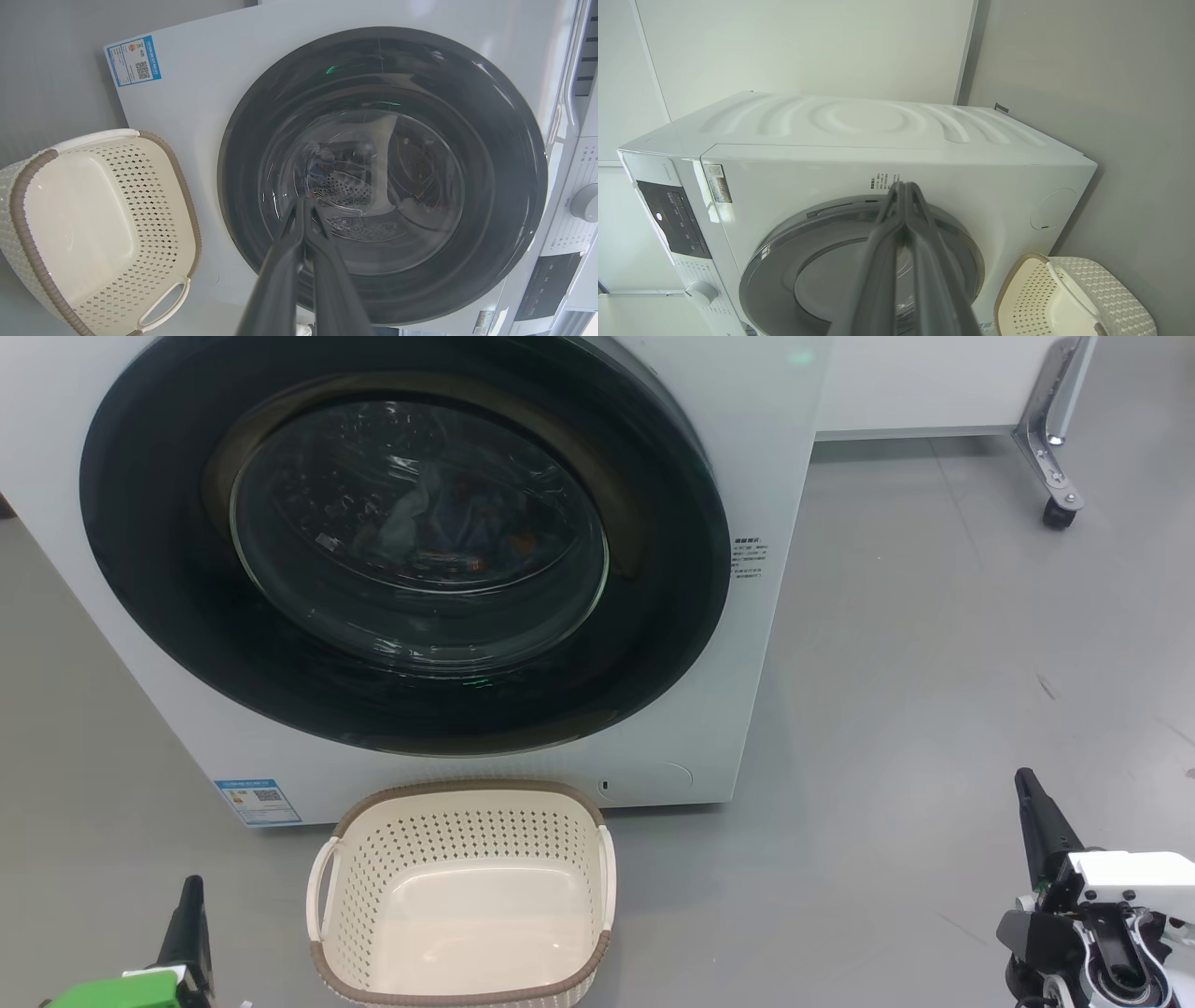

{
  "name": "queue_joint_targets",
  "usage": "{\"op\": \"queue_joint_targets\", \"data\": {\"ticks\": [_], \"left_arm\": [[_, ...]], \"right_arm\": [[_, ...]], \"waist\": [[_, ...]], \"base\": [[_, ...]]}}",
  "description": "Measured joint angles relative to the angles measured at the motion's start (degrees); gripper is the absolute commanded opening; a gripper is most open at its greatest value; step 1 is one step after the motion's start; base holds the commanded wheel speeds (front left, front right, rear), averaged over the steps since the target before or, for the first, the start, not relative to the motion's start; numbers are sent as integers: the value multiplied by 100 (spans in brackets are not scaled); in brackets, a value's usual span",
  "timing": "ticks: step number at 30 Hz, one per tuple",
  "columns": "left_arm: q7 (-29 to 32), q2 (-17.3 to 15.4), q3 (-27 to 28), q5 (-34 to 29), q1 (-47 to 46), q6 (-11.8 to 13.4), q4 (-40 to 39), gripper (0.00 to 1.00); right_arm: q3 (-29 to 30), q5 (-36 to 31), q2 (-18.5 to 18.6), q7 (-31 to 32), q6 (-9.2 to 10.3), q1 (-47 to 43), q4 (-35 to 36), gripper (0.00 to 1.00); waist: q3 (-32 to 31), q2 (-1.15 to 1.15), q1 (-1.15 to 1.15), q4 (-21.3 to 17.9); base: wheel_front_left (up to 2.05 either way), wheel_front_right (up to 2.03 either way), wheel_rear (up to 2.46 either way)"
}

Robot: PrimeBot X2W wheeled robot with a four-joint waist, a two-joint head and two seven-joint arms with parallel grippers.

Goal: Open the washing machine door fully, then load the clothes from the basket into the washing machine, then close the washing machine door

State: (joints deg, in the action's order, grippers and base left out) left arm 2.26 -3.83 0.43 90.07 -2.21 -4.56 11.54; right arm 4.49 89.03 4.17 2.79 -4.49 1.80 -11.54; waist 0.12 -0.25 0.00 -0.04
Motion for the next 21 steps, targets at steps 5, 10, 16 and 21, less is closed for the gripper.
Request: {"op": "queue_joint_targets", "data": {"ticks": [5,10,16,21], "left_arm": [[75,-9,55,371,-8,20,-1,0],[77,-11,78,460,-24,20,-2,0],[82,-12,81,460,-26,20,-1,0],[82,-12,82,460,-27,20,0,0]], "right_arm": [[40,388,-10,78,2,81,-7,0],[49,511,-11,105,2,96,-10,0],[51,519,-11,105,2,96,-14,0],[52,519,-11,105,2,96,-23,0]], "waist": [[-6,0,0,3],[-8,0,0,4],[-8,0,0,4],[-8,0,0,4]], "base": [[0,0,0],[0,0,0],[0,0,0],[0,0,0]]}}
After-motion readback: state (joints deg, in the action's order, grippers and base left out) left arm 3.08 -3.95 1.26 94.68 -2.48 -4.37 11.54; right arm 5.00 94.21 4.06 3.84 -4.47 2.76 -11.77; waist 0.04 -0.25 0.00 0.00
